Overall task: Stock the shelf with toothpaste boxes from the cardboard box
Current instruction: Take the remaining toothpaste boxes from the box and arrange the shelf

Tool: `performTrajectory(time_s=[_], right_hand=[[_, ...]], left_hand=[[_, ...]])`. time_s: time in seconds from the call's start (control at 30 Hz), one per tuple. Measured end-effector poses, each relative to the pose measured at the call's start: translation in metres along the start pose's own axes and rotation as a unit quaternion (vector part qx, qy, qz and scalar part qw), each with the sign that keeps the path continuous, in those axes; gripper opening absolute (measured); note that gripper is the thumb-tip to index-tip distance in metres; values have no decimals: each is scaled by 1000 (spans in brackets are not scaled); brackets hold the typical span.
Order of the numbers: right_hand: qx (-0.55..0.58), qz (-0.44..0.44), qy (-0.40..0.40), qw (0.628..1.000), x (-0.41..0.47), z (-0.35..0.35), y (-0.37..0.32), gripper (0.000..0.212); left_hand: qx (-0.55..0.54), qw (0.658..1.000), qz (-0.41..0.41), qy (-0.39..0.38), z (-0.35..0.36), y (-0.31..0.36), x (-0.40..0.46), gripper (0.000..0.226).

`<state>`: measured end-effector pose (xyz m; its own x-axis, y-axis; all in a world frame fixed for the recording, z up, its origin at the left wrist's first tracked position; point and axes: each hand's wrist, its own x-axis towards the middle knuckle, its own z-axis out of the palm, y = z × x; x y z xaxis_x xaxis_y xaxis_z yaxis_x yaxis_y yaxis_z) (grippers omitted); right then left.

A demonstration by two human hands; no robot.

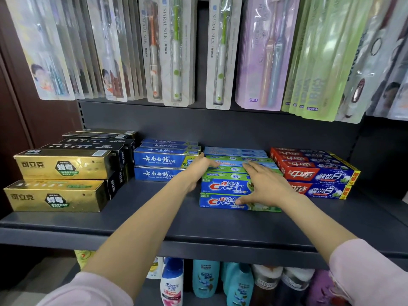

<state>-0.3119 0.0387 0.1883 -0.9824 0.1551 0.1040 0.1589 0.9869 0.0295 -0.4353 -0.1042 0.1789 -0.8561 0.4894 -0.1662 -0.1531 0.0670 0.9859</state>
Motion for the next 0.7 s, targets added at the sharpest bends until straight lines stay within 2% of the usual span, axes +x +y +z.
performTrajectory(time_s=[0.47,0.7], right_hand=[[7,-9,14,1000,-1,2,3,116],[26,-6,-1,1000,-1,-4,4,117]], left_hand=[[14,999,1,29,5,3,-10,73],[42,998,-5,42,11,10,-7,77]])
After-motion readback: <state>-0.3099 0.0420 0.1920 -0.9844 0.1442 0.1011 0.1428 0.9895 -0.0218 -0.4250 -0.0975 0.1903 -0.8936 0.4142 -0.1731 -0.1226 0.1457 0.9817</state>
